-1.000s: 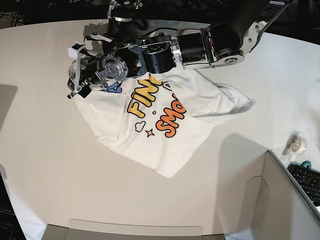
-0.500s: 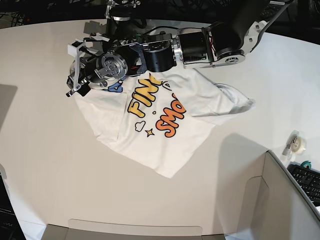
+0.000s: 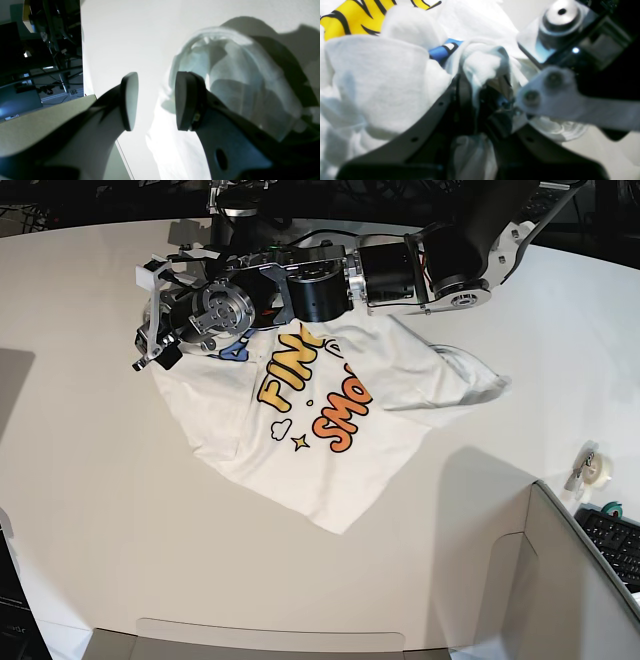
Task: Layout the t-shirt on the table in an organized manner, then fold the t-shirt properly
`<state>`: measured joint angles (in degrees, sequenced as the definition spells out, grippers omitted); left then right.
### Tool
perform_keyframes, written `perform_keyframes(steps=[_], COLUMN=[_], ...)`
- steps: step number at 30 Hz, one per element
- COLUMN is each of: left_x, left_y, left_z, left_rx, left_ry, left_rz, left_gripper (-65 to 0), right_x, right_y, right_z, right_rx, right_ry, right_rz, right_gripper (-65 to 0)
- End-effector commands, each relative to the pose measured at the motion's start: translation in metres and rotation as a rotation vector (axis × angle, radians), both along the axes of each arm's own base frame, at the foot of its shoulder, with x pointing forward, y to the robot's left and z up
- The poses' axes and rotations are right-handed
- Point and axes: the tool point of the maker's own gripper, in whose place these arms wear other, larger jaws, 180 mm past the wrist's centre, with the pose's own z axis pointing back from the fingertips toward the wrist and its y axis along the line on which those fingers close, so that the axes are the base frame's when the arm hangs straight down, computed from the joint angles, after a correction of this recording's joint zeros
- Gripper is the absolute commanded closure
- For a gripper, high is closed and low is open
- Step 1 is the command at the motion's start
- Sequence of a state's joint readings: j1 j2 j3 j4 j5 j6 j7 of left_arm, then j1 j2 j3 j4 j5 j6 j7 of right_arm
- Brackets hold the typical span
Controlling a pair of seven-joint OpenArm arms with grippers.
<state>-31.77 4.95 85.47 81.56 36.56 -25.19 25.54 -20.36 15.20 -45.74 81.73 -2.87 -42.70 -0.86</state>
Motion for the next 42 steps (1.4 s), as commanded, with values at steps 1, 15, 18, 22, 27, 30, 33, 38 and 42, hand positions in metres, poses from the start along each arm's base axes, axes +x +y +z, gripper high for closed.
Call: perform_keyframes(steps=[1, 15, 18, 22, 27, 30, 33, 38, 42], left_x=[-0.018, -0.023, -0.028, -0.036, -0.035, -0.035, -0.035, -0.040, -0.052], left_y=[-0.041, -0.030, -0.026, -0.025, -0.025, -0.024, -0.025, -0.032, -0.041], left_z=[0.054, -0.003, -0.019, -0.026, -0.026, -0.027, -0.025, -0.005, 0.029], left_rx=[-0.225, -0.129, -0.102, -0.096, -0.095, -0.091, -0.097, -0.147, -0.232], left_ry=[0.041, 0.136, 0.167, 0.189, 0.188, 0.184, 0.183, 0.171, 0.153], left_rz=[-0.064, 0.002, 0.019, 0.022, 0.025, 0.030, 0.027, 0.004, -0.042], left_gripper=[-24.1, -24.1, -24.1, -23.8, -10.0, 0.0, -0.3, -0.4, -0.4], right_x=[-0.217, -0.218, -0.218, -0.220, -0.221, -0.221, -0.219, -0.216, -0.212], right_y=[-0.017, -0.012, -0.012, -0.012, -0.012, -0.012, -0.012, -0.014, -0.026], right_z=[-0.119, -0.118, -0.118, -0.118, -0.117, -0.117, -0.118, -0.118, -0.118], right_rx=[-0.034, -0.060, -0.060, -0.060, -0.060, -0.060, -0.060, -0.059, -0.079], right_ry=[1.230, 1.233, 1.234, 1.237, 1.238, 1.238, 1.235, 1.229, 1.216], right_rz=[-0.173, -0.167, -0.165, -0.165, -0.165, -0.165, -0.165, -0.171, -0.180], right_gripper=[0.0, 0.0, 0.0, 0.0, 0.0, 0.0, 0.0, 0.0, 0.0])
